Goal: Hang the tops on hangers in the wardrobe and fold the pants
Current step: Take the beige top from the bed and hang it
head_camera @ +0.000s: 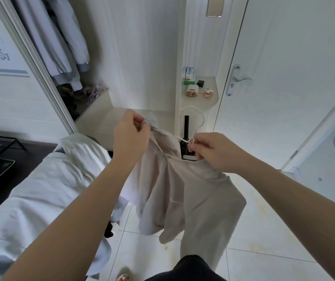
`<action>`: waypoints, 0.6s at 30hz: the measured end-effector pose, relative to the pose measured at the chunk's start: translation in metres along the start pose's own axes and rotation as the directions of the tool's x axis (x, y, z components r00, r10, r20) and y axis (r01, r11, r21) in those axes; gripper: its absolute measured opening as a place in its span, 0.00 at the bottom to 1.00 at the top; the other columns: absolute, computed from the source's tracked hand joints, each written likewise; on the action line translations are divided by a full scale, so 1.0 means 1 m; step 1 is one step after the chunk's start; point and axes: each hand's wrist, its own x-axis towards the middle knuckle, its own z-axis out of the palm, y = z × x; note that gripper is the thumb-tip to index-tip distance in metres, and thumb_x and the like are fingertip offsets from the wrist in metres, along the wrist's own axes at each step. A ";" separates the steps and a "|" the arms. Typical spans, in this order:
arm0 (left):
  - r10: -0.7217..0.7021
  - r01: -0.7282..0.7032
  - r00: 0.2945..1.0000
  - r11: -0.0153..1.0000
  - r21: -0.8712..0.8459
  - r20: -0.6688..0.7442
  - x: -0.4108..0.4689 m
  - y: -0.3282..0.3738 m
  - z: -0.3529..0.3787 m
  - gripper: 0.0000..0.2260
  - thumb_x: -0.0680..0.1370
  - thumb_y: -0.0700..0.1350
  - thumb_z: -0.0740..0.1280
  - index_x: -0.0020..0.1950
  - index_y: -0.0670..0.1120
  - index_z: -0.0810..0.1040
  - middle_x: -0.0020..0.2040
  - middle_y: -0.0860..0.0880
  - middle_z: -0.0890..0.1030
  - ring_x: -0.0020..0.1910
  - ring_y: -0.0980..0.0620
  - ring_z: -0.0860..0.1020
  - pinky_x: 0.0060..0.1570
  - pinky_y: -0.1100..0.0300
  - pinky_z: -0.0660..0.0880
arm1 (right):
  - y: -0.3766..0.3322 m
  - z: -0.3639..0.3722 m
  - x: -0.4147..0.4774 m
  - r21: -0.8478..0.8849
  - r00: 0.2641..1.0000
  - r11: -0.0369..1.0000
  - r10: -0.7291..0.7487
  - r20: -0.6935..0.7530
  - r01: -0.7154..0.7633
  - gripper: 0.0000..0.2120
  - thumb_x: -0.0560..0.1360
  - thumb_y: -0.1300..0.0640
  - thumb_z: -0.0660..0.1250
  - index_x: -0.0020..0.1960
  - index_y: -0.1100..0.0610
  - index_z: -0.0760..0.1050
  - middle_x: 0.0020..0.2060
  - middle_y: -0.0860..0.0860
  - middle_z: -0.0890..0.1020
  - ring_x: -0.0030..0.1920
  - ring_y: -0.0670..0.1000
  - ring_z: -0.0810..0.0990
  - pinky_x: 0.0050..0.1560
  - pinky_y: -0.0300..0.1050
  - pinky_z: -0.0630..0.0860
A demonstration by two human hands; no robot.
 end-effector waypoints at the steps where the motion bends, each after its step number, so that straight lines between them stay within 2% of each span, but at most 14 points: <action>1: 0.021 -0.021 0.997 1.000 0.001 0.070 -0.001 0.003 0.002 0.05 0.77 0.42 0.69 0.46 0.49 0.74 0.37 0.56 0.77 0.37 0.67 0.75 0.38 0.74 0.67 | -0.003 0.001 0.000 0.038 1.000 0.999 -0.007 -0.007 0.007 0.17 0.82 0.55 0.62 0.36 0.45 0.75 0.34 0.46 0.83 0.32 0.47 0.76 0.35 0.43 0.70; 2: 0.051 -0.049 0.989 0.999 -0.016 0.142 -0.004 0.005 0.004 0.05 0.77 0.44 0.70 0.47 0.51 0.75 0.40 0.55 0.78 0.40 0.65 0.76 0.42 0.73 0.68 | -0.008 0.001 0.001 0.084 1.000 0.996 -0.011 -0.008 0.011 0.15 0.82 0.56 0.62 0.38 0.47 0.76 0.34 0.47 0.84 0.34 0.53 0.78 0.36 0.49 0.73; 4: 0.145 -0.157 0.958 0.987 0.026 0.248 -0.008 0.003 0.007 0.08 0.77 0.53 0.69 0.53 0.53 0.76 0.53 0.52 0.79 0.54 0.58 0.76 0.57 0.63 0.70 | -0.016 -0.001 0.004 0.165 1.000 0.986 -0.015 -0.009 0.016 0.12 0.83 0.58 0.61 0.42 0.54 0.77 0.33 0.49 0.85 0.38 0.61 0.80 0.44 0.57 0.78; 5: 0.194 -0.231 0.937 0.968 0.101 0.289 -0.009 -0.001 0.008 0.13 0.77 0.56 0.68 0.58 0.53 0.76 0.60 0.51 0.77 0.62 0.52 0.73 0.64 0.57 0.68 | -0.018 -0.003 0.005 0.199 1.000 0.980 -0.021 -0.013 0.023 0.11 0.83 0.58 0.61 0.43 0.56 0.78 0.33 0.50 0.85 0.38 0.60 0.81 0.48 0.57 0.78; 7: 0.263 -0.347 0.904 0.911 0.221 0.336 -0.008 -0.008 0.008 0.18 0.79 0.56 0.66 0.66 0.52 0.75 0.66 0.51 0.76 0.68 0.47 0.70 0.69 0.50 0.63 | -0.020 -0.006 0.008 0.263 0.999 0.964 -0.028 -0.023 0.033 0.12 0.83 0.59 0.61 0.43 0.57 0.78 0.33 0.52 0.85 0.36 0.53 0.80 0.49 0.52 0.78; 8: 0.296 -0.386 0.895 0.888 0.249 0.333 -0.006 -0.009 0.008 0.16 0.81 0.55 0.64 0.66 0.51 0.75 0.64 0.50 0.78 0.66 0.45 0.71 0.68 0.48 0.64 | -0.020 -0.007 0.008 0.279 0.999 0.960 -0.031 -0.015 0.034 0.12 0.83 0.59 0.62 0.43 0.57 0.79 0.34 0.53 0.85 0.37 0.50 0.80 0.49 0.49 0.77; 11: 0.403 -0.512 0.842 0.807 0.295 0.359 0.003 -0.013 0.009 0.13 0.83 0.52 0.60 0.58 0.47 0.80 0.52 0.48 0.81 0.53 0.41 0.76 0.56 0.47 0.70 | -0.010 -0.012 0.005 0.292 1.000 0.956 -0.018 0.003 0.016 0.11 0.83 0.60 0.62 0.44 0.59 0.80 0.35 0.54 0.85 0.38 0.49 0.82 0.50 0.45 0.79; 13: 0.421 -0.526 0.805 0.832 0.175 0.417 0.004 -0.013 0.011 0.10 0.83 0.48 0.62 0.54 0.44 0.80 0.48 0.47 0.78 0.47 0.43 0.75 0.49 0.46 0.73 | -0.003 -0.016 0.004 0.313 1.000 0.950 -0.011 -0.007 0.013 0.11 0.83 0.60 0.62 0.46 0.58 0.81 0.36 0.53 0.86 0.39 0.49 0.83 0.49 0.43 0.79; 15: 0.400 -0.466 0.822 0.882 0.075 0.405 0.004 -0.012 0.013 0.05 0.83 0.44 0.64 0.52 0.45 0.79 0.47 0.49 0.75 0.45 0.48 0.74 0.46 0.51 0.72 | 0.003 -0.022 0.002 0.300 0.999 0.954 -0.028 -0.019 0.033 0.07 0.82 0.58 0.64 0.50 0.54 0.81 0.42 0.51 0.87 0.44 0.50 0.84 0.52 0.43 0.79; 18: 0.378 -0.405 0.882 0.913 0.043 0.280 0.018 -0.013 0.009 0.02 0.82 0.41 0.65 0.50 0.46 0.76 0.45 0.50 0.74 0.41 0.54 0.71 0.41 0.57 0.65 | 0.023 -0.039 0.001 0.179 0.999 0.984 -0.012 -0.044 0.019 0.06 0.80 0.51 0.67 0.57 0.46 0.78 0.52 0.45 0.84 0.49 0.48 0.82 0.51 0.40 0.77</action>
